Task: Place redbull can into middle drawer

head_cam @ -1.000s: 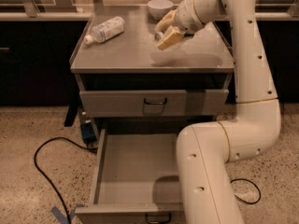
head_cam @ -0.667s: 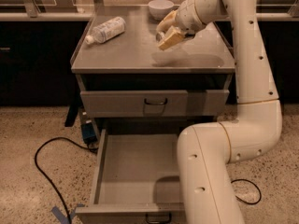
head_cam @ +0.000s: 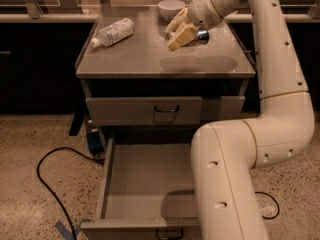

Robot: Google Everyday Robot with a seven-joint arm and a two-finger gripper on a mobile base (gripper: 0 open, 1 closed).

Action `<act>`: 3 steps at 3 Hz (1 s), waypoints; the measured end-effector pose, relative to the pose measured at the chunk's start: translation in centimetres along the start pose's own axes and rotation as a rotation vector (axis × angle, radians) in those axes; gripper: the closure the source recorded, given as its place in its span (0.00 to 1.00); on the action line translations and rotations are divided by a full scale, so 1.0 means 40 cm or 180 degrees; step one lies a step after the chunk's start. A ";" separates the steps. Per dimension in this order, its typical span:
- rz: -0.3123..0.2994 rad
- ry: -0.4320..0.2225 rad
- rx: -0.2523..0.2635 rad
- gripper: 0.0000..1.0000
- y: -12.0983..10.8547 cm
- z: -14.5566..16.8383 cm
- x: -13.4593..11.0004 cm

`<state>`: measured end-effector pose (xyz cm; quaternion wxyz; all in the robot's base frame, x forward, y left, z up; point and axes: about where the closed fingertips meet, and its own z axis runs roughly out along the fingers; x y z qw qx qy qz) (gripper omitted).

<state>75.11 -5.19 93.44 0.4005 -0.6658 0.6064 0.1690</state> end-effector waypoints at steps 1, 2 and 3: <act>0.0388 0.0026 -0.0215 1.00 0.053 -0.083 -0.076; 0.1012 -0.0048 -0.0285 1.00 0.093 -0.171 -0.094; 0.1763 -0.0183 -0.0303 1.00 0.121 -0.245 0.005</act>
Offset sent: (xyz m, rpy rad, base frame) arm -0.1610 -0.0548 0.0577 0.0770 0.6270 -0.2203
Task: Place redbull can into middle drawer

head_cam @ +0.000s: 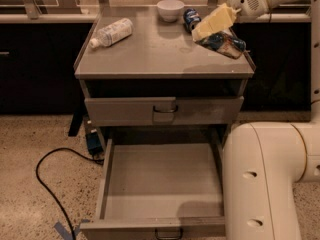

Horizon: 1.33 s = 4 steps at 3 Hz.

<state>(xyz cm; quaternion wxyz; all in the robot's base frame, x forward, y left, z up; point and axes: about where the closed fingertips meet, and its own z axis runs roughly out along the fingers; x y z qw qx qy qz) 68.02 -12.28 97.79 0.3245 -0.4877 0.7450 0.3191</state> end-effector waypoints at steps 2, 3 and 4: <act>0.1323 -0.0284 -0.0058 1.00 -0.056 -0.068 0.262; 0.1576 -0.0493 -0.0104 1.00 -0.088 -0.011 0.273; 0.1567 -0.0542 -0.0089 1.00 -0.096 -0.001 0.263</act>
Offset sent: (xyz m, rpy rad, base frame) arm -0.1602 -0.0686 -0.1578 0.2142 0.6809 -0.4328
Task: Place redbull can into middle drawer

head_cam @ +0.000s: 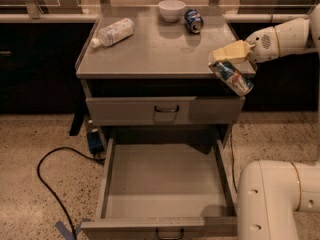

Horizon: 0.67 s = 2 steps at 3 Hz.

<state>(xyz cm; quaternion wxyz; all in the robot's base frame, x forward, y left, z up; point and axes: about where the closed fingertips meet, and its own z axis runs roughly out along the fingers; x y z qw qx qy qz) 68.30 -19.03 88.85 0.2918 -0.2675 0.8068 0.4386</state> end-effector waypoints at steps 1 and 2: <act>0.0102 0.0121 -0.0104 1.00 0.004 0.042 0.057; 0.0390 0.0236 -0.0327 1.00 0.004 0.120 0.178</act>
Offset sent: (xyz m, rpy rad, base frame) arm -0.1469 0.0901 -0.1174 0.0541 0.1456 0.2122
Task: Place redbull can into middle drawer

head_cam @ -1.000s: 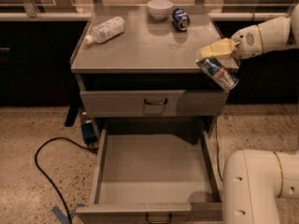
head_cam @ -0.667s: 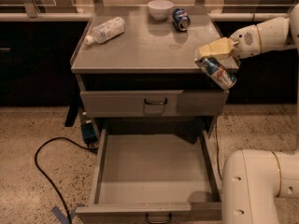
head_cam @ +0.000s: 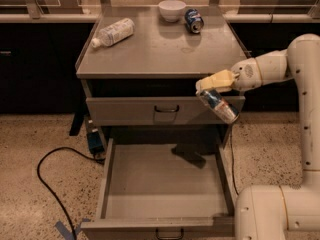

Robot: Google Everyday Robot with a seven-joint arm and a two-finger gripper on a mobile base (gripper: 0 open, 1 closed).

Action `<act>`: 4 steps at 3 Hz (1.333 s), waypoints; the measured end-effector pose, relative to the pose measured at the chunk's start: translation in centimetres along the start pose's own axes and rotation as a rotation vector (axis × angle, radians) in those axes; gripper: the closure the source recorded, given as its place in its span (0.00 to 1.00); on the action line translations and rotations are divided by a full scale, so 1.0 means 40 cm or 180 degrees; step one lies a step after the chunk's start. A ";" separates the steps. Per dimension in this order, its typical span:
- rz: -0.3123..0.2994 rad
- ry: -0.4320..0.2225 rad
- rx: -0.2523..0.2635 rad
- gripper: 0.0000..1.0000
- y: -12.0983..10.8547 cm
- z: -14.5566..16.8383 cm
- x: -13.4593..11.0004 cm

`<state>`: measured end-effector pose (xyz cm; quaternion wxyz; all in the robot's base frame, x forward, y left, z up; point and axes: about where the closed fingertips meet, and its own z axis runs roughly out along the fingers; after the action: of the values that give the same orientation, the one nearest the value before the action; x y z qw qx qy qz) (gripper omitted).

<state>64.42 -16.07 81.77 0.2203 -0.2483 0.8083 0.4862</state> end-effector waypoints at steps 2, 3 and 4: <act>-0.0071 0.0287 -0.0080 1.00 -0.021 0.183 0.255; -0.0258 0.0273 -0.0091 1.00 0.032 0.192 0.250; -0.0257 0.0271 -0.0092 1.00 0.032 0.193 0.250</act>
Offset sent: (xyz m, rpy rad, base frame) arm -0.1268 0.0680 -0.1225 -0.1222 -0.0991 0.1832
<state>56.73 -10.51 73.33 0.2015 -0.3044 0.7992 0.4775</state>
